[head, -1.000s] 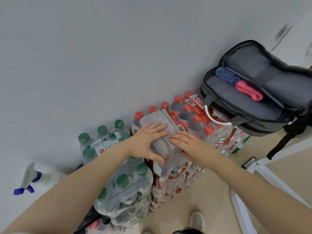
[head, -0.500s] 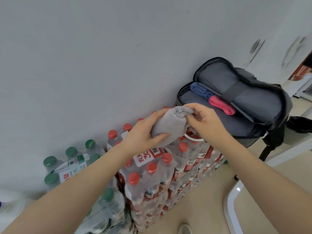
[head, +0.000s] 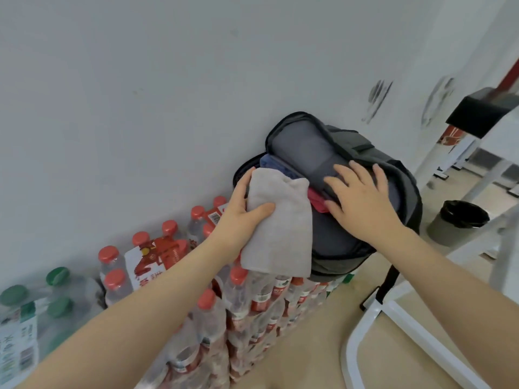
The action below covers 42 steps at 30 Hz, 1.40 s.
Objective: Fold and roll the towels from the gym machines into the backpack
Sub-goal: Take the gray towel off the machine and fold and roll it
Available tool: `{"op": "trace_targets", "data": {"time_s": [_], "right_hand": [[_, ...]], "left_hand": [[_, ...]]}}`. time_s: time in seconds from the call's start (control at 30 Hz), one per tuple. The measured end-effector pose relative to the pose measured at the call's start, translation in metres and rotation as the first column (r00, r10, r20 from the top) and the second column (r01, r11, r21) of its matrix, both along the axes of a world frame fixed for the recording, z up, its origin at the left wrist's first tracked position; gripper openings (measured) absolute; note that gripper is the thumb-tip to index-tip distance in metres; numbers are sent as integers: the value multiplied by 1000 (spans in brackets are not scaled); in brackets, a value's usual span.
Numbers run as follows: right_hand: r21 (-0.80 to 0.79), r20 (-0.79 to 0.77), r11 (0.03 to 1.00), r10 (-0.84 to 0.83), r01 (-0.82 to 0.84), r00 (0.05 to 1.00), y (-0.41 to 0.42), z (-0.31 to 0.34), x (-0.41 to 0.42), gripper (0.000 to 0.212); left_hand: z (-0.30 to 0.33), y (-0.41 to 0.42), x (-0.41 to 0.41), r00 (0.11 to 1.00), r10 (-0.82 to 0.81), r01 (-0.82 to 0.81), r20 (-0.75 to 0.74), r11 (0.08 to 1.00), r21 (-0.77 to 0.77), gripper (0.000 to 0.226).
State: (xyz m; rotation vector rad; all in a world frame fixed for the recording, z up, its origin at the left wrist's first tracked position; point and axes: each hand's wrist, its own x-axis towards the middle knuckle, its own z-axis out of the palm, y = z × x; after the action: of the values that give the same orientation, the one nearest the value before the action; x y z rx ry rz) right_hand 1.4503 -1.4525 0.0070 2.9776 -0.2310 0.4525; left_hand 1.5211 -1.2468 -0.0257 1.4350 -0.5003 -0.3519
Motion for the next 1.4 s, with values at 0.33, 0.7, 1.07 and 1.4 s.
{"op": "trace_targets", "data": {"time_s": [0.33, 0.7, 1.07, 1.4], "right_hand": [[-100, -157, 989, -122, 107, 980, -41, -25, -1, 70], [-145, 121, 985, -76, 94, 990, -71, 13, 2, 38], [-282, 347, 956, 177, -78, 921, -87, -15, -9, 30], [-193, 292, 958, 261, -211, 920, -105, -22, -16, 44]], "left_hand": [[5, -43, 4, 984, -131, 150, -123, 976, 156, 46], [18, -121, 15, 926, -377, 346, -17, 831, 436, 49], [-4, -105, -7, 178, -544, -162, 820, 805, 570, 53], [-29, -116, 6, 22, -762, -290, 647, 614, 734, 71]]}}
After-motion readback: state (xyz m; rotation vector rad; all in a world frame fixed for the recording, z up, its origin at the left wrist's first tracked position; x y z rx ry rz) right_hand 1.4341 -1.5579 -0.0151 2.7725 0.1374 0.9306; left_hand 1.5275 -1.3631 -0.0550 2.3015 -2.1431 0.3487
